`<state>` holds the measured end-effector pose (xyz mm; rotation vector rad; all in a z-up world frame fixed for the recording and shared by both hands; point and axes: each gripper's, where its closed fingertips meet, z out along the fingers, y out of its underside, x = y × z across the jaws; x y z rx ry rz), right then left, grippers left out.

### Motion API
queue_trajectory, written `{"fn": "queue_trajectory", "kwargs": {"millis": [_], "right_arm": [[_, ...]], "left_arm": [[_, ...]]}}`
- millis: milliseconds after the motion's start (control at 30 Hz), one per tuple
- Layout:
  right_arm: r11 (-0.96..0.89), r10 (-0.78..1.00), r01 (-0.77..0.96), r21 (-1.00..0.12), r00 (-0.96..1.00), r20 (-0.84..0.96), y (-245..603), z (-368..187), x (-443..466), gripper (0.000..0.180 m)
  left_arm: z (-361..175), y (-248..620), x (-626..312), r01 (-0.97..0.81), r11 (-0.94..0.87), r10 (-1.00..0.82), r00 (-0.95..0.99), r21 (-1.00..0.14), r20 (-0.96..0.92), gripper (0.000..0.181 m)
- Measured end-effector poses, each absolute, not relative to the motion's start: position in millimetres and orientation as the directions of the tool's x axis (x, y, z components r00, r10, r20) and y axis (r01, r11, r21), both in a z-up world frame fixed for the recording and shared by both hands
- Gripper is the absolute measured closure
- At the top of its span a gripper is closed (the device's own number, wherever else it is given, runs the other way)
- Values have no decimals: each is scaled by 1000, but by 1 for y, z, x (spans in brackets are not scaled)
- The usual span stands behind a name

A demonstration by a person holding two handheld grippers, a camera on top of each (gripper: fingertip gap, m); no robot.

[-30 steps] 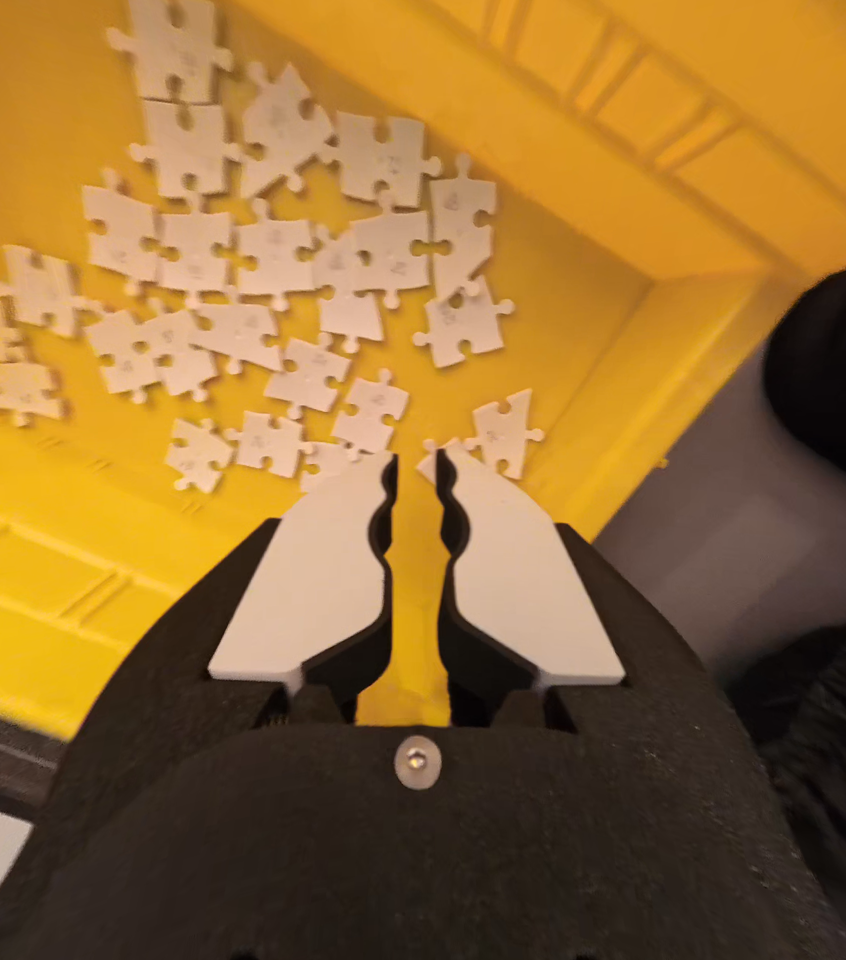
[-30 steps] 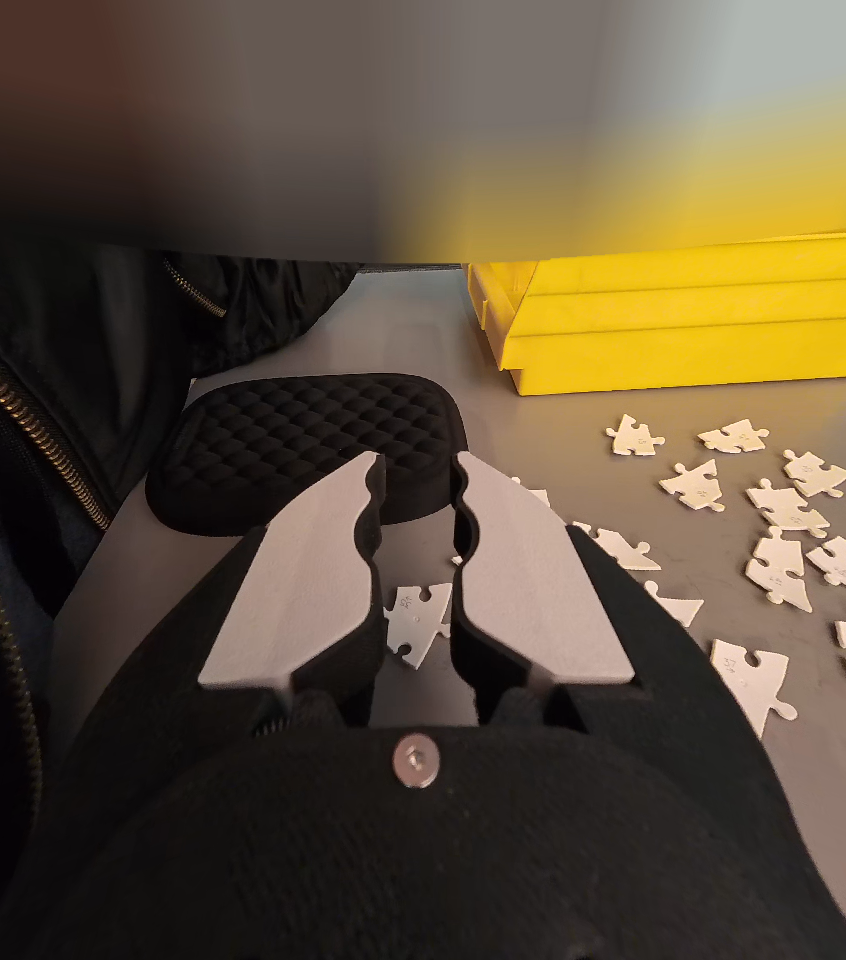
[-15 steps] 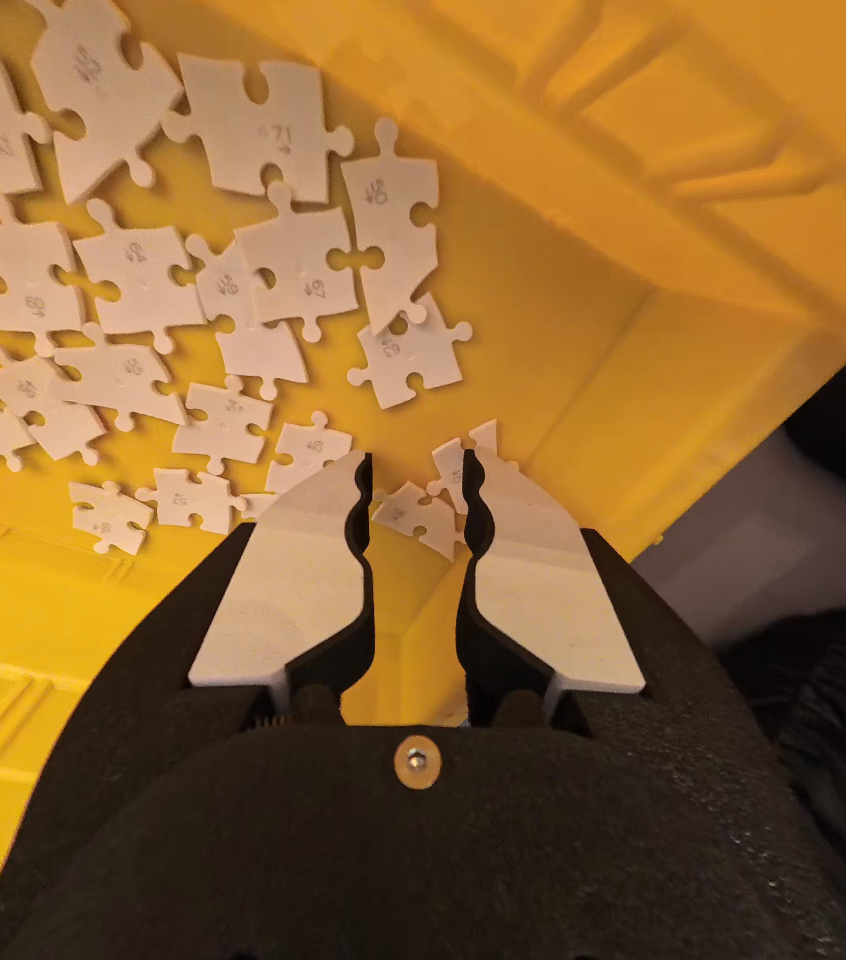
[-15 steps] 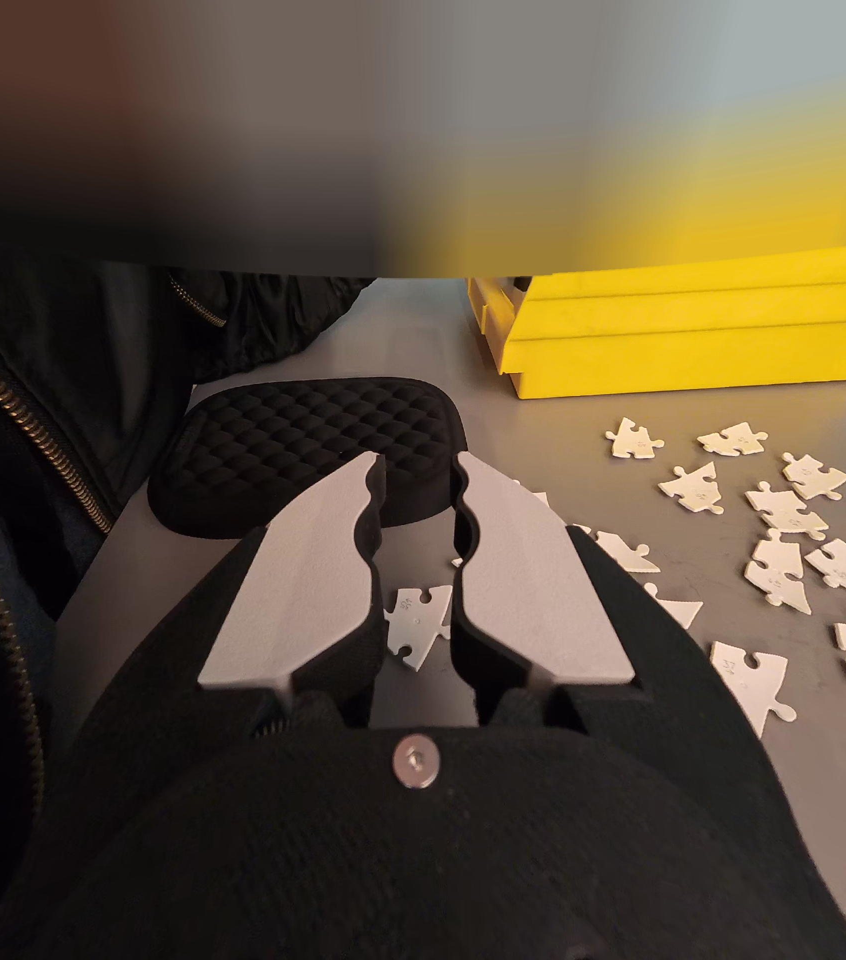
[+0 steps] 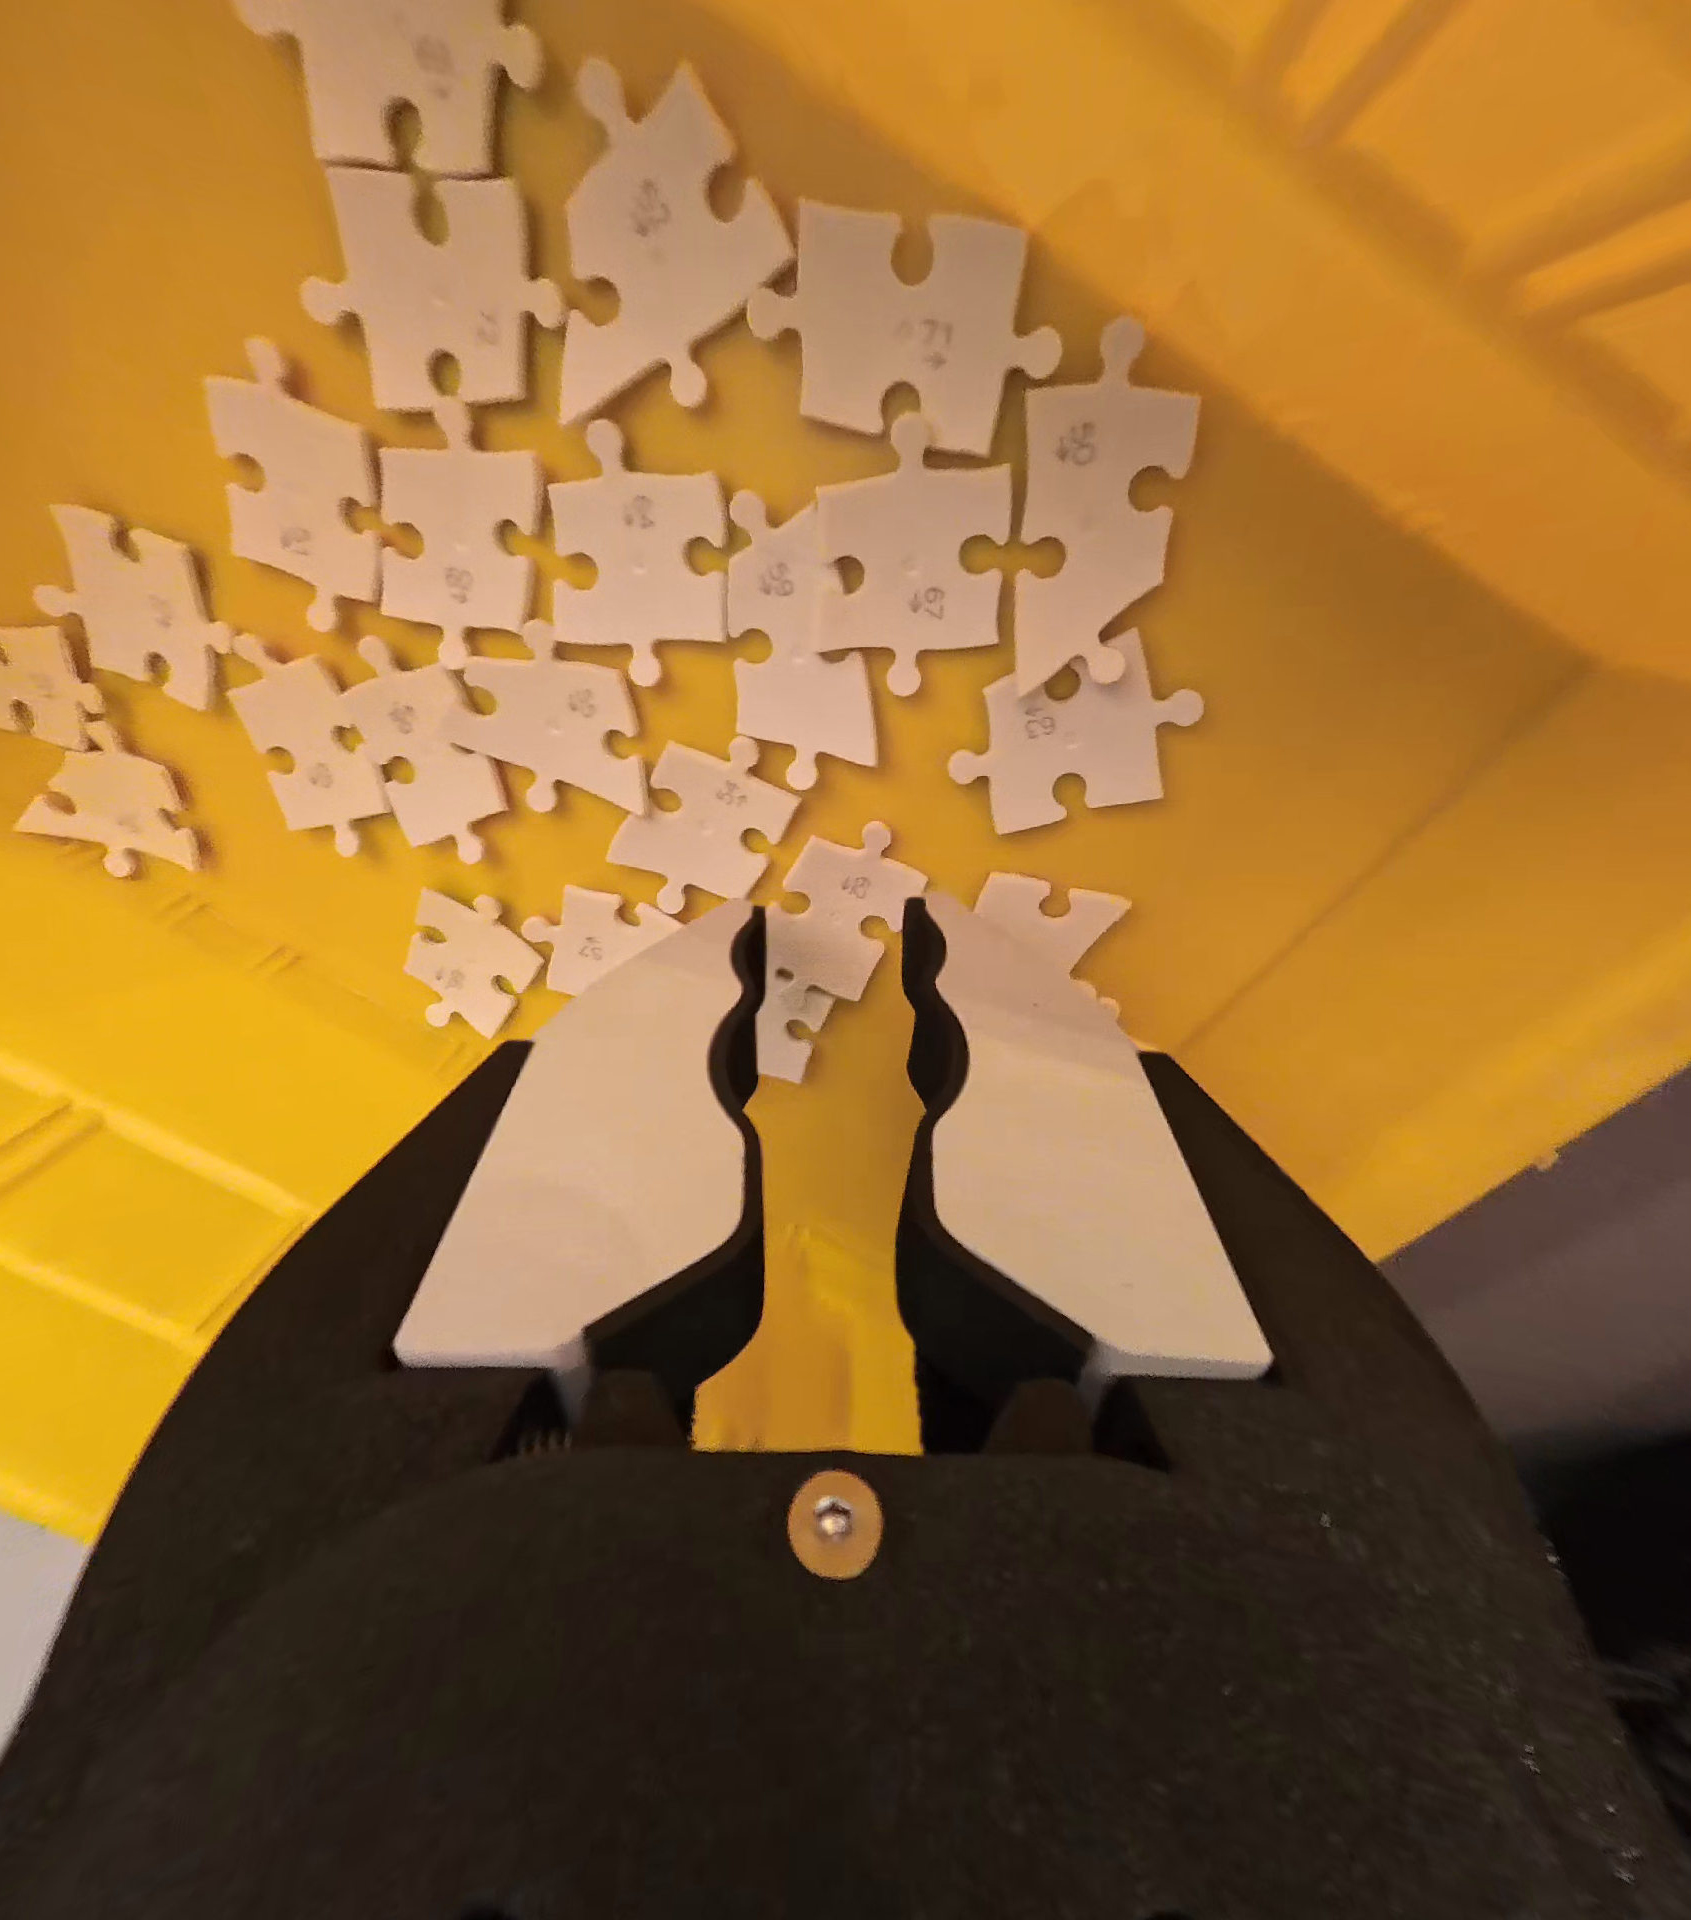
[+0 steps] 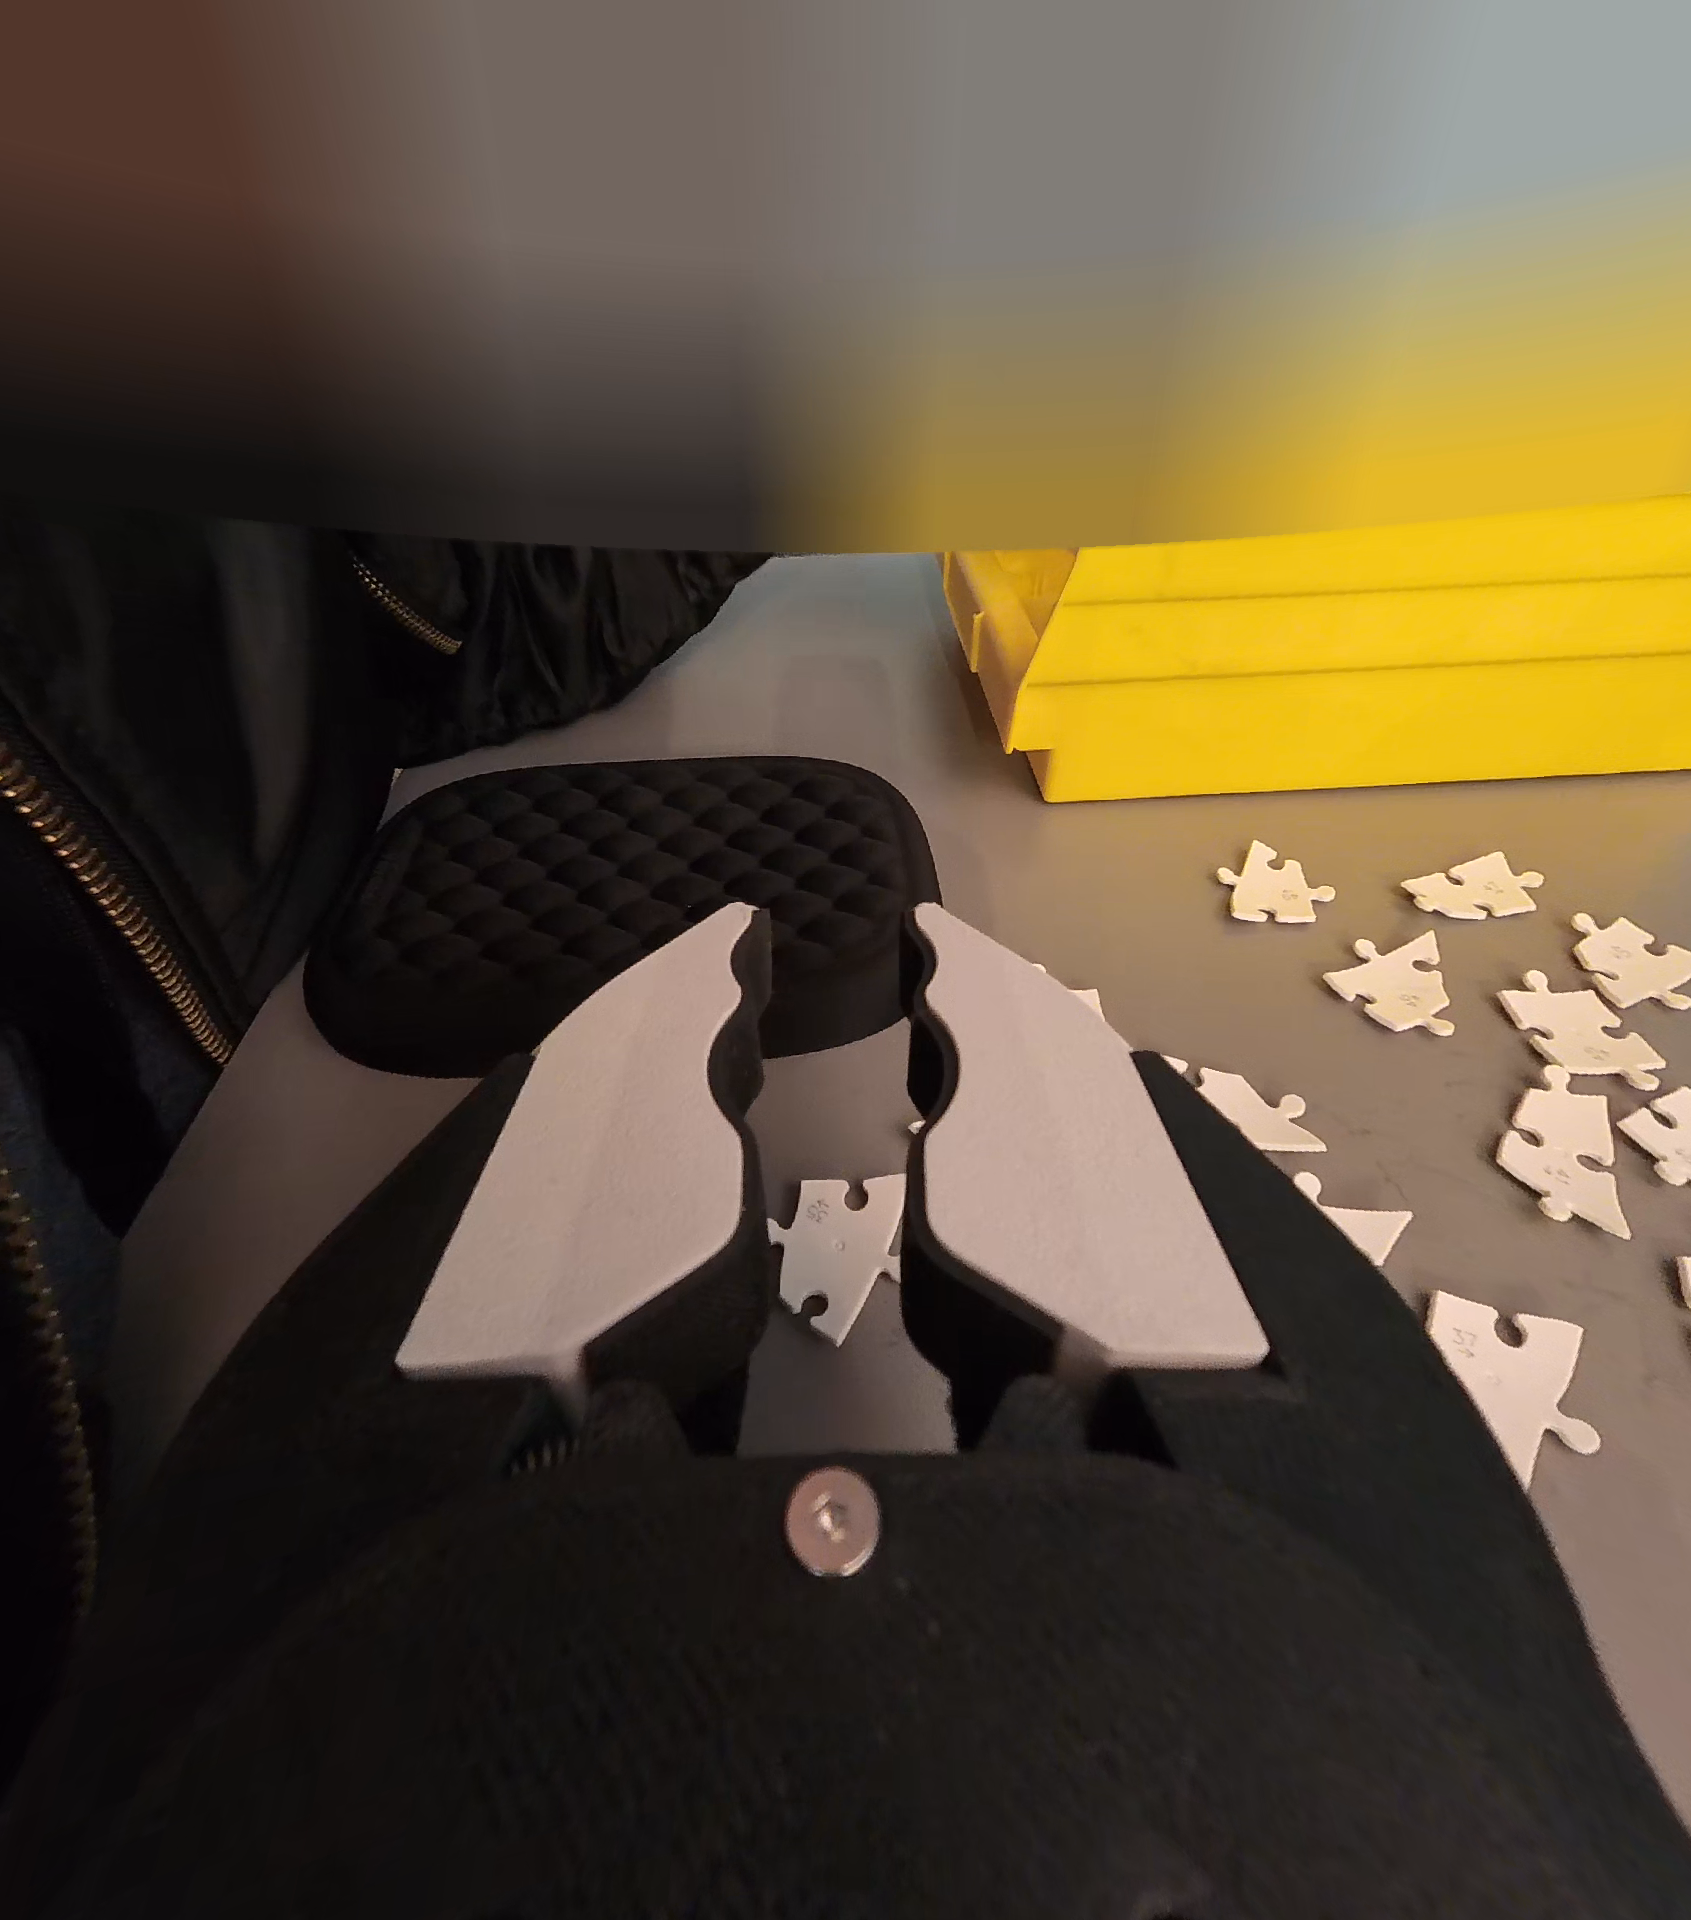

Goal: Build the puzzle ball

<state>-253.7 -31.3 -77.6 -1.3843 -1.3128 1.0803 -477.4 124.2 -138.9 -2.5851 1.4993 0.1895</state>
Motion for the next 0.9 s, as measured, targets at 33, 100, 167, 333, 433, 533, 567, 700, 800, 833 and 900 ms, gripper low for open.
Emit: {"fn": "queue_trajectory", "kwargs": {"millis": [33,100,167,333,433,533,567,700,800,833,900], "right_arm": [[-16,999,198,-980,48,-6,-31,-78,-254,155],[-17,999,199,-980,46,-8,-32,-78,-254,155],[-15,999,201,-979,45,-6,-32,-78,-254,155],[-15,999,203,-979,43,-7,-32,-79,-254,155],[-14,999,203,-979,43,-6,-32,-79,-254,155],[-16,999,202,-979,42,-7,-32,-79,-254,155],[-16,999,203,-979,42,-7,-32,-79,-254,155],[-17,999,204,-979,39,-9,-33,-79,-254,155],[-16,999,206,-978,38,-8,-33,-80,-254,155],[-16,999,206,-978,37,-9,-33,-80,-254,155],[-17,999,207,-978,36,-10,-33,-80,-255,155]], "left_arm": [[-136,123,-477,-871,-486,-853,492,-76,-178,155],[-131,118,-478,-875,-475,-859,484,-94,-169,155],[-127,115,-479,-880,-463,-865,475,-105,-161,154],[-133,100,-475,-897,-435,-893,440,-74,-94,150],[-139,92,-472,-898,-438,-897,440,-43,-44,146],[-143,94,-474,-896,-444,-894,444,-23,-55,143],[-144,93,-474,-897,-441,-896,442,-20,-51,142],[-147,91,-473,-906,-422,-905,423,-17,-38,144],[-148,89,-472,-911,-412,-911,412,-21,-27,147],[-149,89,-473,-912,-410,-911,411,-20,-24,146],[-151,89,-473,-911,-412,-911,412,-16,-17,145]]}}
